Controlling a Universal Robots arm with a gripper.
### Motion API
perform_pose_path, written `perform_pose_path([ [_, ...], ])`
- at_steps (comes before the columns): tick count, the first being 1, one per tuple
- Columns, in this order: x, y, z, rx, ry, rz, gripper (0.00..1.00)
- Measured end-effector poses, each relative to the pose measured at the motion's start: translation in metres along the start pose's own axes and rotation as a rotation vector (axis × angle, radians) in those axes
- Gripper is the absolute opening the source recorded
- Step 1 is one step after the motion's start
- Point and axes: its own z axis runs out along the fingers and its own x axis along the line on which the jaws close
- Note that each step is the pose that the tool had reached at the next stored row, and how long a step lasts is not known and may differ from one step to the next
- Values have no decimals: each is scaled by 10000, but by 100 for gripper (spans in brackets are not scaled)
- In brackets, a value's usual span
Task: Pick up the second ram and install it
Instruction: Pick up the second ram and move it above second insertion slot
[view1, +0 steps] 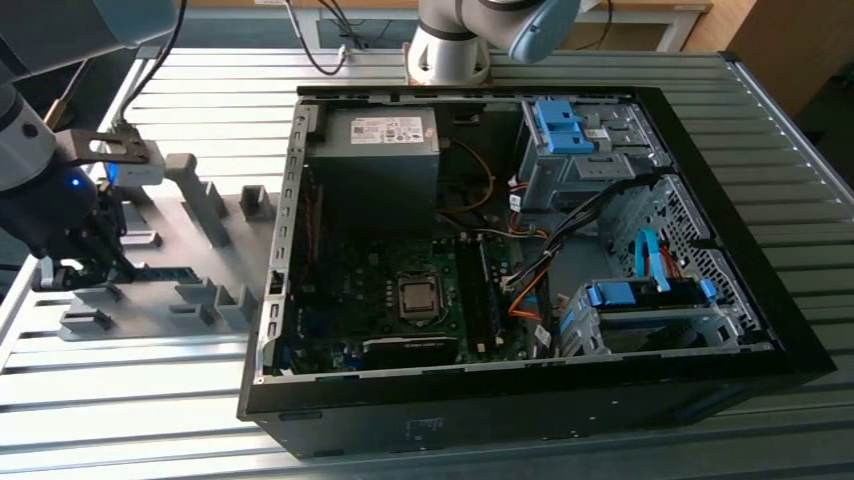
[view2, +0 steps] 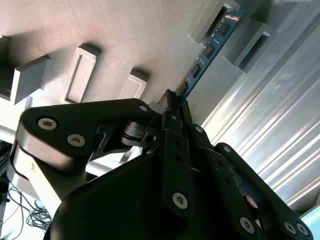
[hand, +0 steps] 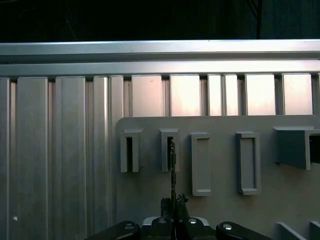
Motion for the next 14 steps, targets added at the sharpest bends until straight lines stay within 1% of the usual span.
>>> perform_pose_path([
  [14,-1,1,-44,-1,1,0,14],
])
